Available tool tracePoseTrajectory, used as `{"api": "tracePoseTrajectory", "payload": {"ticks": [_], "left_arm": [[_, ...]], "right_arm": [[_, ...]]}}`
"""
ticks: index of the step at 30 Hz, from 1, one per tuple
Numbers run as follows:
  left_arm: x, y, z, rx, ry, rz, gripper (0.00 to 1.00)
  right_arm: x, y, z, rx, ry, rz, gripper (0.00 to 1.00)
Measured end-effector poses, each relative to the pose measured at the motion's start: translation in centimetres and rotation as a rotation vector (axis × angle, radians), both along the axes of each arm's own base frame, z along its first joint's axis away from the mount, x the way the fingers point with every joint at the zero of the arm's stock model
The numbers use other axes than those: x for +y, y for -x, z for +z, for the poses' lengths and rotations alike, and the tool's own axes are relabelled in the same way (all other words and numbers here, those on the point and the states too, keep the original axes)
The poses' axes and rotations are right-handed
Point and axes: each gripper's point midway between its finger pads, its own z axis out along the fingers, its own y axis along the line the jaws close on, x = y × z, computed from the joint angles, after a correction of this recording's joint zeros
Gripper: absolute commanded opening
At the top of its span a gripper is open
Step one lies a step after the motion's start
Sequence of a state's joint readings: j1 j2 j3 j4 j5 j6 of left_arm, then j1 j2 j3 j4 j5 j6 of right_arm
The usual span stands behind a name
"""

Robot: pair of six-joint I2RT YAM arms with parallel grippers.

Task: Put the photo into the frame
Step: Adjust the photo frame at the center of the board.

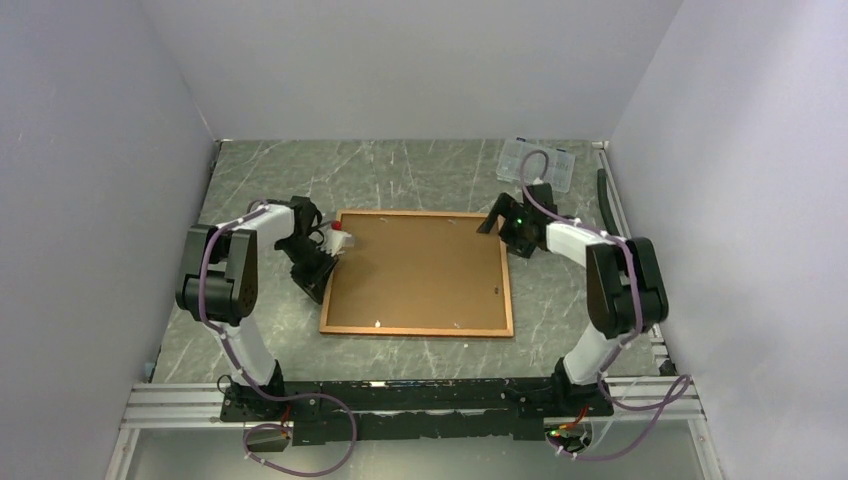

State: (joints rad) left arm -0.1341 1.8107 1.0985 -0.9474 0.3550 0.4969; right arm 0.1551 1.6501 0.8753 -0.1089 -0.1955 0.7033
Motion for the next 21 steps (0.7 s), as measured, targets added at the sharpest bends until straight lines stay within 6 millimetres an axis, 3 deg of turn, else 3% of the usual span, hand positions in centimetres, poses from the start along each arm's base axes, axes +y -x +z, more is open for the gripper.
{"api": "tracePoseTrajectory", "payload": {"ticks": [3, 6, 11, 14, 17, 21], "left_arm": [[-0.1, 0.8, 0.0, 0.019, -0.027, -0.035, 0.19], [-0.3, 1.9, 0.0, 0.049, -0.049, -0.078, 0.19], [-1.9, 4.2, 0.6, 0.120, -0.039, -0.147, 0.21], [-3.2, 5.5, 1.2, 0.163, 0.002, -0.178, 0.24], [-4.4, 6.0, 1.8, 0.172, 0.056, -0.211, 0.34], [-5.1, 5.4, 3.5, 0.142, 0.093, -0.243, 0.53]], "right_arm": [[1.5, -3.2, 0.0, -0.019, 0.019, 0.025, 1.00], [4.0, -7.6, 0.2, -0.062, 0.024, 0.056, 1.00], [10.7, -15.2, 1.5, -0.150, 0.010, 0.150, 1.00], [13.9, -17.1, 2.6, -0.184, 0.005, 0.198, 1.00], [15.2, -16.8, 4.4, -0.190, 0.009, 0.227, 1.00], [14.0, -16.1, 6.8, -0.213, 0.047, 0.218, 1.00]]}}
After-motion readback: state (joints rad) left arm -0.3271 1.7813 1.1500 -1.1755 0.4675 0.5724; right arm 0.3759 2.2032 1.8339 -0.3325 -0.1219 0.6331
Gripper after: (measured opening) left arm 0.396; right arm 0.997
